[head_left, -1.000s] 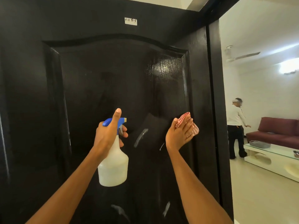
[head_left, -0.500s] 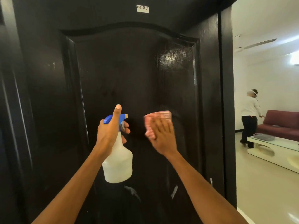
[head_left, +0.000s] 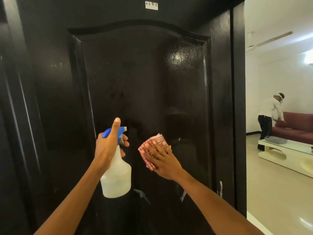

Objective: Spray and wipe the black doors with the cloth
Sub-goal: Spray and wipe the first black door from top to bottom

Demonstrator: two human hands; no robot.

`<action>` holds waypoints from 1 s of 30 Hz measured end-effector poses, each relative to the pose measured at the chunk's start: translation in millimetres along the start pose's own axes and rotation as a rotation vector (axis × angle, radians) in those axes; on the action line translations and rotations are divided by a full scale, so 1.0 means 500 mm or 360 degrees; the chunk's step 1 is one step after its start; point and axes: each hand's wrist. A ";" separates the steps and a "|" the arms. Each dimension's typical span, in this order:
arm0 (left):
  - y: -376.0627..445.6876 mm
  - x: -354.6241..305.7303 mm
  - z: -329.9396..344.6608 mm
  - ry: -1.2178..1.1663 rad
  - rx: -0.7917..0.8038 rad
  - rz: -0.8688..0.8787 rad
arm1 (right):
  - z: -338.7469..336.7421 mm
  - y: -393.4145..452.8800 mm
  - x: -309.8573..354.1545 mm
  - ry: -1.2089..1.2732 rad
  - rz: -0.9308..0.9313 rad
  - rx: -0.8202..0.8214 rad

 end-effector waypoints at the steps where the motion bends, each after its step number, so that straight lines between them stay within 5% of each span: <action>1: -0.002 0.001 0.001 0.0006 0.0008 0.0000 | -0.003 -0.019 -0.027 -0.0029 -0.0091 0.0020; 3: -0.003 0.003 0.000 0.0001 0.0026 -0.0014 | -0.009 -0.045 -0.084 0.0010 0.0176 -0.0121; 8: -0.015 0.005 -0.014 -0.0037 0.0019 -0.0015 | -0.053 -0.012 -0.113 0.0568 0.1853 -0.0781; 11: -0.020 0.007 -0.022 -0.0039 0.0017 -0.0001 | -0.061 0.061 -0.058 0.0779 0.2172 -0.0943; 13: -0.023 0.009 -0.025 -0.0036 0.0016 0.0003 | -0.041 0.086 0.007 0.0562 0.1800 -0.0793; 17: -0.023 0.004 -0.030 0.0003 0.0012 0.0012 | -0.043 0.112 0.045 0.0176 0.0209 -0.0091; 20: -0.021 -0.004 -0.045 -0.0018 -0.0003 0.0015 | -0.108 0.172 -0.057 0.0094 0.0020 -0.0206; 24: -0.019 0.000 -0.067 -0.0107 -0.0043 0.0016 | -0.173 0.185 -0.189 0.0217 0.1112 -0.0592; 27: -0.023 0.010 -0.075 -0.0126 -0.0048 0.0015 | -0.156 0.123 -0.206 0.0755 0.2112 -0.1006; 30: -0.020 0.022 -0.085 -0.0109 -0.0052 0.0014 | -0.136 0.120 -0.184 0.1148 0.2631 -0.1226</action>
Point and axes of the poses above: each hand's wrist, its own y-axis towards the middle knuckle, its own z-axis out of the palm, x = y × z, and after that the axes turned 13 degrees about y, right-handed
